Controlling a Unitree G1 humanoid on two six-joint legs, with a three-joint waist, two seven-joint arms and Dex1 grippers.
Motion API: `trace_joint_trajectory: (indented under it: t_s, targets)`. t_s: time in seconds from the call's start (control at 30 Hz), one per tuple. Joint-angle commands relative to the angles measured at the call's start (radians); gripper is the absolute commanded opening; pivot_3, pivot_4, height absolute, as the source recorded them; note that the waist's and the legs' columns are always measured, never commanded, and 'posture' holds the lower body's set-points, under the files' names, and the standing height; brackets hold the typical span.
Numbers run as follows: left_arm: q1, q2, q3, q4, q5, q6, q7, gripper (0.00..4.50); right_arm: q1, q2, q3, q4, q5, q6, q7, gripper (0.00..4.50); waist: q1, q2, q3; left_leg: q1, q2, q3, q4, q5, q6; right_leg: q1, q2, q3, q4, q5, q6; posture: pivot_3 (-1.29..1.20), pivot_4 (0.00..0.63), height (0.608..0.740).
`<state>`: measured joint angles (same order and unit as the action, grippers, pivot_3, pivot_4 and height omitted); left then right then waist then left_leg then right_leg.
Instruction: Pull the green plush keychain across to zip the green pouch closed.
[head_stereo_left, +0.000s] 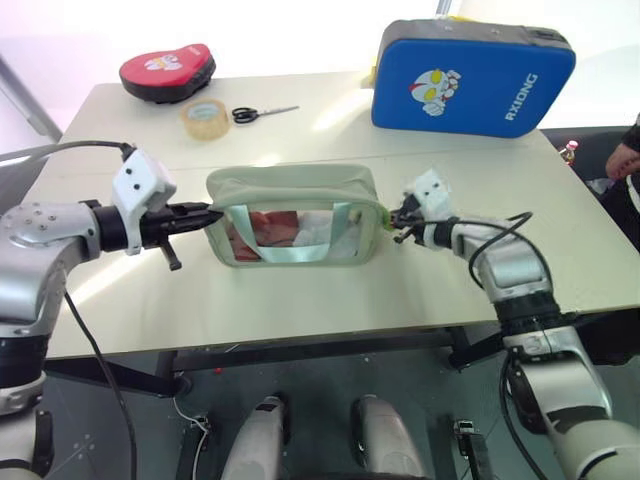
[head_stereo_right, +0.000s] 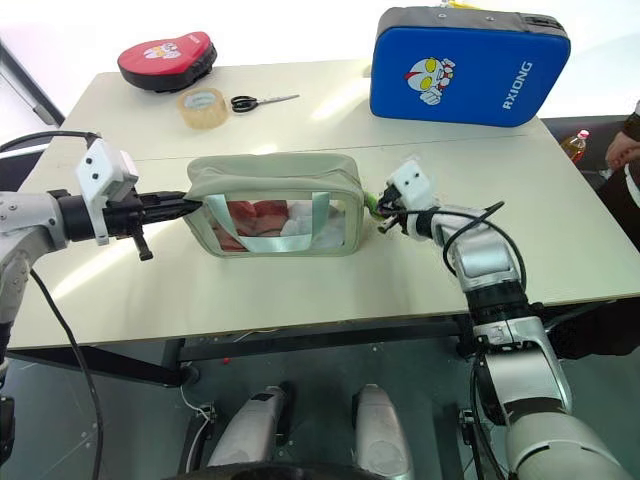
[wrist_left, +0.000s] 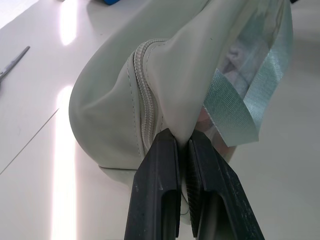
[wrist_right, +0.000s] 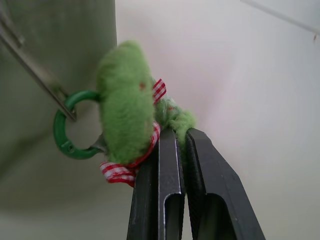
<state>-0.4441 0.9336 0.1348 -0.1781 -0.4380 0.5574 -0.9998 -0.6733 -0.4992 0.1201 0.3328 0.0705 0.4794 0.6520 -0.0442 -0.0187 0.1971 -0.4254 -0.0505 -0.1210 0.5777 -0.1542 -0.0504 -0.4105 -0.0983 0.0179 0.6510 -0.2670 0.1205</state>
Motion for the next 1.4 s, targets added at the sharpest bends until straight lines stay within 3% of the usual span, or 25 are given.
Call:
trace_joint_trajectory:
  t_s: [0.03, 0.33, 0.43, 0.63, 0.67, 0.83, 0.97, 1.27, 1.4]
  targets:
    - [-0.003, 0.01, 0.026, -0.016, 0.001, -0.015, 0.004, 0.0, 0.005, -0.009, -0.013, -0.004, -0.034, -0.025, -0.039, 0.04, 0.0, 0.0, 0.0, 0.0, 0.0, 0.0, 0.0, 0.0, 0.0, 0.0, 0.0, 0.0, 0.0, 0.0, 0.0, 0.0, 0.15, 0.74]
    - [-0.02, 0.012, 0.016, 0.0, 0.007, -0.023, -0.003, 0.0, -0.001, 0.015, -0.049, -0.049, 0.022, 0.013, -0.011, 0.04, 0.0, 0.0, 0.0, 0.0, 0.0, 0.0, 0.0, 0.0, 0.0, 0.0, 0.0, 0.0, 0.0, 0.0, 0.0, 0.0, 0.15, 0.74]
    - [-0.022, 0.013, 0.015, 0.005, 0.01, -0.027, -0.005, 0.0, -0.025, -0.01, -0.082, -0.102, 0.102, 0.075, 0.076, 1.08, 0.0, 0.0, 0.0, 0.0, 0.0, 0.0, 0.0, 0.0, 0.0, 0.0, 0.0, 0.0, 0.0, 0.0, 0.0, 0.0, 0.15, 0.74]
    - [-0.03, 0.014, 0.012, 0.013, 0.014, -0.032, -0.006, 0.0, -0.116, -0.151, -0.126, -0.15, 0.198, 0.153, 0.26, 4.23, 0.0, 0.0, 0.0, 0.0, 0.0, 0.0, 0.0, 0.0, 0.0, 0.0, 0.0, 0.0, 0.0, 0.0, 0.0, 0.0, 0.15, 0.74]
    - [-0.033, 0.015, 0.012, 0.016, 0.016, -0.032, -0.007, 0.0, -0.137, -0.194, -0.127, -0.141, 0.203, 0.144, 0.308, 4.47, 0.0, 0.0, 0.0, 0.0, 0.0, 0.0, 0.0, 0.0, 0.0, 0.0, 0.0, 0.0, 0.0, 0.0, 0.0, 0.0, 0.15, 0.74]
    - [-0.071, 0.014, 0.027, 0.038, -0.001, -0.012, -0.004, 0.0, -0.234, -0.368, -0.126, -0.108, 0.263, 0.117, 0.567, 4.47, 0.001, 0.0, 0.0, 0.0, 0.0, 0.0, 0.0, 0.0, 0.0, 0.0, 0.0, 0.0, -0.002, 0.0, 0.0, 0.0, 0.15, 0.74]
    - [-0.092, 0.02, 0.015, 0.045, 0.004, -0.003, -0.014, 0.0, -0.261, -0.411, -0.112, -0.183, 0.335, 0.169, 0.683, 4.47, -0.004, 0.0, 0.0, 0.0, 0.002, 0.001, 0.0, -0.001, 0.001, 0.0, 0.0, 0.0, -0.002, 0.0, 0.0, 0.0, 0.15, 0.74]
    - [-0.107, 0.02, 0.017, 0.056, 0.005, 0.008, -0.025, 0.0, -0.279, -0.322, -0.116, -0.208, 0.331, 0.181, 0.584, 4.47, 0.001, 0.0, 0.0, -0.001, 0.004, 0.003, 0.0, -0.001, 0.001, -0.001, 0.0, 0.0, -0.002, 0.0, 0.0, 0.0, 0.15, 0.74]
    - [-0.103, 0.023, 0.03, 0.056, -0.008, 0.013, -0.033, 1.55, -0.282, -0.317, -0.117, -0.178, 0.319, 0.165, 0.568, 4.5, 0.003, 0.0, 0.0, -0.001, 0.003, 0.003, 0.0, -0.001, 0.001, 0.0, 0.0, 0.0, -0.002, 0.0, 0.0, 0.0, 0.15, 0.74]
